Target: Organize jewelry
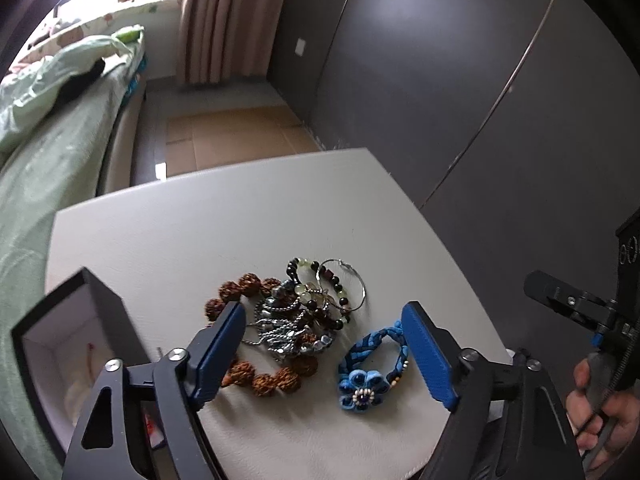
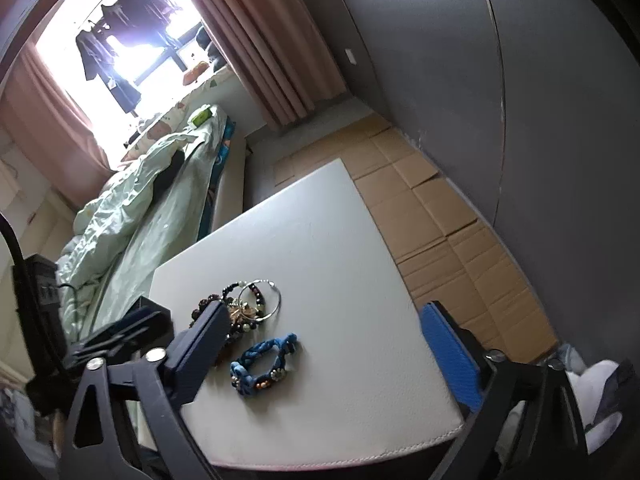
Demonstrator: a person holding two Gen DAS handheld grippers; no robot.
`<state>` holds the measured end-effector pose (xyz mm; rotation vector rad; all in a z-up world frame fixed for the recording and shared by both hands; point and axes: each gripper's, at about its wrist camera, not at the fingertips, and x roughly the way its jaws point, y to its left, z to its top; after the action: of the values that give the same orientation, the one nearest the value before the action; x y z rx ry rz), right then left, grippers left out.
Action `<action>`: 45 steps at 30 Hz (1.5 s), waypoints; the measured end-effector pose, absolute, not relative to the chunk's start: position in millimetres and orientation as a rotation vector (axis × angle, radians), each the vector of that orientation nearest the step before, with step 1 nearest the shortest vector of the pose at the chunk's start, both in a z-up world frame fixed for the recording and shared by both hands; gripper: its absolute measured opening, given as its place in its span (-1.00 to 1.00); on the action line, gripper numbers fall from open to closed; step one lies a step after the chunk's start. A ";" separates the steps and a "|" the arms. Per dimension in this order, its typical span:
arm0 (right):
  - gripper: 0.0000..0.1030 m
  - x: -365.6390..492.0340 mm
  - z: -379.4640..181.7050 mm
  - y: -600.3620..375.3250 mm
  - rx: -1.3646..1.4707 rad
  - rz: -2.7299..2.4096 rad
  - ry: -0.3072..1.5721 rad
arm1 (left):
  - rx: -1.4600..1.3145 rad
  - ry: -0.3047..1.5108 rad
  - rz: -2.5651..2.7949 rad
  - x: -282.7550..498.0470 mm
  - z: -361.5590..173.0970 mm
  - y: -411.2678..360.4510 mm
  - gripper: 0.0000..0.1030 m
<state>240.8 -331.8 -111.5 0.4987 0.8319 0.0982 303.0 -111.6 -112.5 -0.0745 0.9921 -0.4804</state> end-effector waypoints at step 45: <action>-0.08 271.1 -167.4 -292.0 0.561 0.240 1.028 | -0.149 0.968 -0.394 316.9 -84.4 -83.6 -0.84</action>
<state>271.1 -292.0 -167.4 0.5606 1.0276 0.2399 316.9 -83.6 -84.4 -0.1487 0.9684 -0.3938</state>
